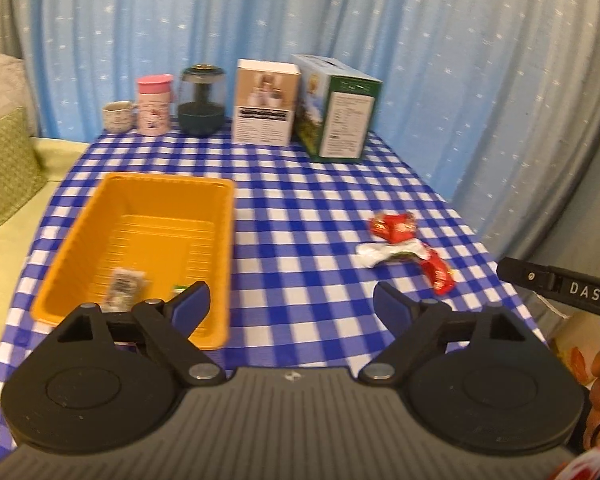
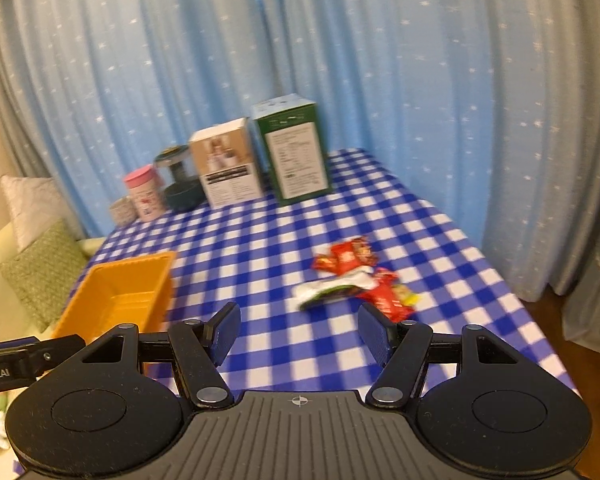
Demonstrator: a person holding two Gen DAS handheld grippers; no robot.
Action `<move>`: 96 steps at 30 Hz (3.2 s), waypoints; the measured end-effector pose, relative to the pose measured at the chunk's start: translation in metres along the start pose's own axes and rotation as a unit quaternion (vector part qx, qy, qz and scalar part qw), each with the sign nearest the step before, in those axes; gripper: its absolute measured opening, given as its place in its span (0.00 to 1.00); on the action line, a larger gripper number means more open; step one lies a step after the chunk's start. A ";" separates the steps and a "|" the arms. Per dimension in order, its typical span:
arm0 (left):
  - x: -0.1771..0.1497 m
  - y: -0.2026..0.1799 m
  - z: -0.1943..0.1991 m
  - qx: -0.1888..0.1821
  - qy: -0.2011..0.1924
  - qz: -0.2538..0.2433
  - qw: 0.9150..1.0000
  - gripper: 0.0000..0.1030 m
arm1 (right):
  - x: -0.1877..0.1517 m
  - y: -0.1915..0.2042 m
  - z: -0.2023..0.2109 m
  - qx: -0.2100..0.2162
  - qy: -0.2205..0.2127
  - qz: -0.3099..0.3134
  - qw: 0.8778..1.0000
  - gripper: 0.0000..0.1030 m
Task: Organize snacks
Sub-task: 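Move both tools back toward the remaining snacks on the cloth, then grasp the red wrapped candy with the right tool while the left tool grasps the white-and-green packet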
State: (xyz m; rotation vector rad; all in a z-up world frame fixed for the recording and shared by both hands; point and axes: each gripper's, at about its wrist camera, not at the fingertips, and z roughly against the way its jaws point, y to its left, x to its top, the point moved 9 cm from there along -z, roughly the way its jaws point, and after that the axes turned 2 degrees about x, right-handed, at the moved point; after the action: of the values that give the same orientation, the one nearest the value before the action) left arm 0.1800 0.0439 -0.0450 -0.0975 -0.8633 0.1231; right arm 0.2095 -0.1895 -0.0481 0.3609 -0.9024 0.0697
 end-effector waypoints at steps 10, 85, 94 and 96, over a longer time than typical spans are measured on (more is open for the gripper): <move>-0.001 -0.056 -0.025 -0.035 0.016 -0.027 0.999 0.86 | -0.005 -0.067 0.010 -0.043 -0.001 -0.039 0.998 0.63; 0.000 -0.174 -0.297 -0.173 0.077 -0.349 0.918 0.52 | -0.021 -0.122 -0.178 -0.032 0.071 0.020 0.997 0.24; -0.009 -0.160 -0.288 -0.145 0.118 -0.304 0.934 0.26 | -0.021 -0.129 -0.179 -0.034 0.073 0.001 0.997 0.24; -0.016 -0.148 -0.277 -0.126 0.130 -0.278 0.944 0.26 | -0.022 -0.124 -0.179 -0.027 0.075 0.006 0.997 0.24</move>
State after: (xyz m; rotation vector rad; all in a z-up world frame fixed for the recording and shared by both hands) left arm 0.3907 -0.1146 -0.2157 -0.1031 -0.6116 -0.5219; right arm 0.3574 -0.2440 -0.2009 0.2958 -0.7566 0.0815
